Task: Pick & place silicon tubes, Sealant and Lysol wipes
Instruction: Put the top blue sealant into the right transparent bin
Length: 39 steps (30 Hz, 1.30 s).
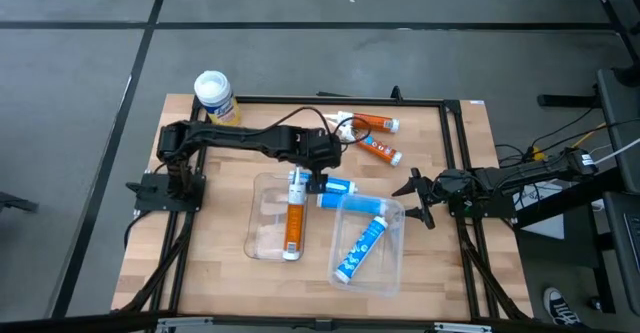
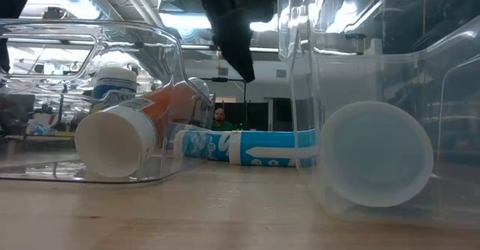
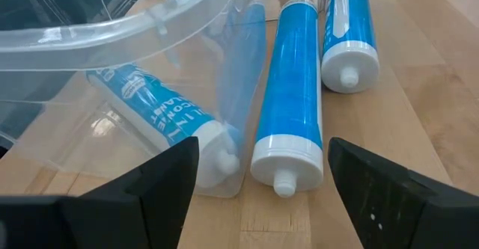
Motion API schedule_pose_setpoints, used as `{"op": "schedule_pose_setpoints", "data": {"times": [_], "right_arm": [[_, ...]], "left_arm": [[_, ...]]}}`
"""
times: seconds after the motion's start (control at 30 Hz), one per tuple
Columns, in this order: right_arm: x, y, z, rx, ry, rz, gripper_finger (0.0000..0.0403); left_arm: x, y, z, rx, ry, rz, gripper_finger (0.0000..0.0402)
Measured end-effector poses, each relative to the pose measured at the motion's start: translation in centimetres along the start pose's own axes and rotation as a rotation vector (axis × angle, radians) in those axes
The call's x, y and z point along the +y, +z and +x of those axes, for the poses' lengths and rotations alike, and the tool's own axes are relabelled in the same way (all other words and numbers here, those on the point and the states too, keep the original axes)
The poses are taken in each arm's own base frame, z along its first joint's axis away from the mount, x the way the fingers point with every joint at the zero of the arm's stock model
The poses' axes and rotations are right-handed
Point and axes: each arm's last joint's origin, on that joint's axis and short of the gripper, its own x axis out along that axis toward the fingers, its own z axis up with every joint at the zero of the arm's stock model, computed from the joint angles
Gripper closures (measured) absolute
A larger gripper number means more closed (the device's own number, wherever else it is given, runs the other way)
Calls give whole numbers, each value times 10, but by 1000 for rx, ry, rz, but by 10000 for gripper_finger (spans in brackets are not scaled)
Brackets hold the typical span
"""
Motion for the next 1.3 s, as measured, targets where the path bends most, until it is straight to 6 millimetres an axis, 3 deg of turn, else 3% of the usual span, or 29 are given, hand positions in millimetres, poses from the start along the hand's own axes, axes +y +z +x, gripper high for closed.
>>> {"op": "schedule_pose_setpoints", "data": {"times": [0.23, 0.63, 0.9, 1.3], "right_arm": [[0, 0, 0, 1, 0, 0, 105], [0, 0, 0, 0, 0, 0, 105], [0, 0, 0, 1, 0, 0, 105], [0, 0, 0, 1, 0, 0, 105]], "left_arm": [[-5, -11, 17, 27, -32, 21, 119], [-5, -12, 44, 55, -151, 16, 119], [-3, -19, 44, 126, -197, -78, 119], [-11, -44, 35, 410, -202, -97, 119]]}}
